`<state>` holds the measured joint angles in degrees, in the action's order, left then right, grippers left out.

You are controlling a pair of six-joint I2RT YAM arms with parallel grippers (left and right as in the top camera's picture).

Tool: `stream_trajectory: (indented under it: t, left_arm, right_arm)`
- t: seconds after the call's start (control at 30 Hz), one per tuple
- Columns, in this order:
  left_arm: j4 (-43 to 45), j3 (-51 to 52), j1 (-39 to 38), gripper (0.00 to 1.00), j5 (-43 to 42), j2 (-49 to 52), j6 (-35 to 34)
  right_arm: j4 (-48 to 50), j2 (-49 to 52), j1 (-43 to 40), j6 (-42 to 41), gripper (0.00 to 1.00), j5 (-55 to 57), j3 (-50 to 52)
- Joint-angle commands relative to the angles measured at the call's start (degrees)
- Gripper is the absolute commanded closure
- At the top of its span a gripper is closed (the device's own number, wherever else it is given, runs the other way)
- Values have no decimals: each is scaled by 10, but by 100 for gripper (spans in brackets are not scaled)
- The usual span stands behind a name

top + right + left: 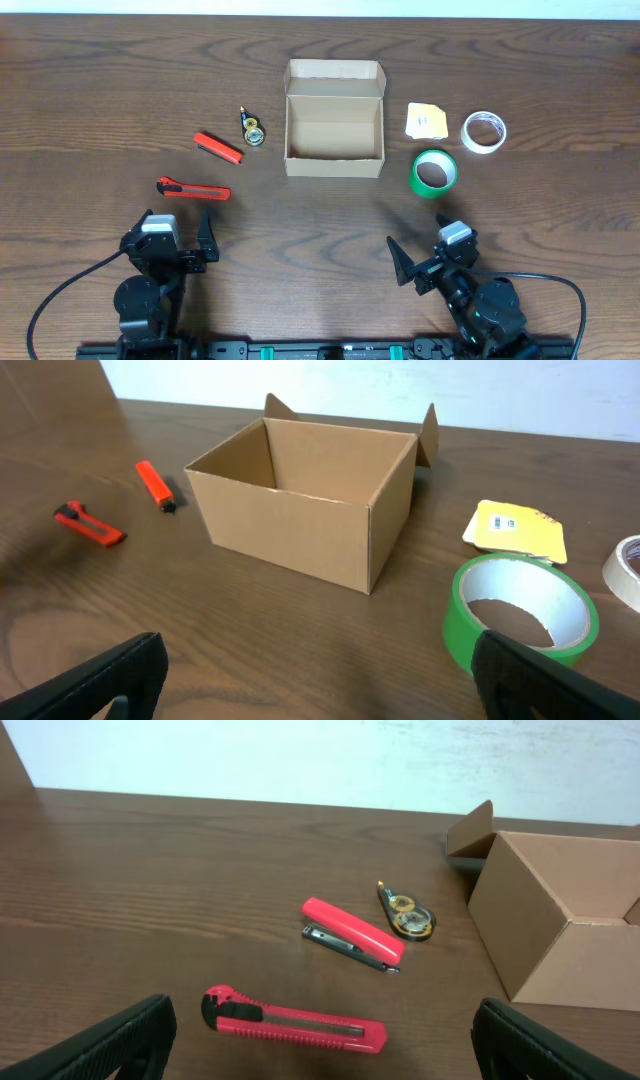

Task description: Pack container

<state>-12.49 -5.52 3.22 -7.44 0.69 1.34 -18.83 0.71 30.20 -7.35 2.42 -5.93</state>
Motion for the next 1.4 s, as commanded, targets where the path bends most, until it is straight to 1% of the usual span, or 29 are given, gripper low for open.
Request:
stream_trajectory:
  t: [0.0, 0.77, 0.8, 0.83, 0.97, 1.0, 1.03, 1.2, 1.37]
  left_arm:
    - [-3, 16, 2, 5, 4, -4, 4]
    - [-3, 16, 2, 5, 4, -4, 4]
    - [-3, 16, 2, 5, 4, -4, 4]
    - [-3, 16, 2, 5, 4, -4, 4]
    - [-3, 16, 2, 5, 4, -4, 4]
    - [-3, 16, 2, 5, 4, -4, 4]
    - [-3, 16, 2, 4, 4, -4, 4]
    - [-3, 16, 2, 5, 4, -4, 4]
    - [-3, 16, 2, 5, 4, -4, 4]
  right_arm:
    - [1, -3, 5, 6, 1, 6, 3]
    - [5, -3, 5, 2, 1, 4, 3]
    - [8, -3, 5, -18, 1, 1, 3]
    - [10, -3, 5, -56, 1, -3, 3]
    - [4, -3, 5, -327, 1, -33, 3]
    - [0, -3, 5, -376, 1, -41, 3]
    - [0, -3, 5, -402, 1, -44, 3]
    - [26, -3, 5, -414, 1, -28, 3]
    - [57, 13, -8, -355, 1, -8, 0]
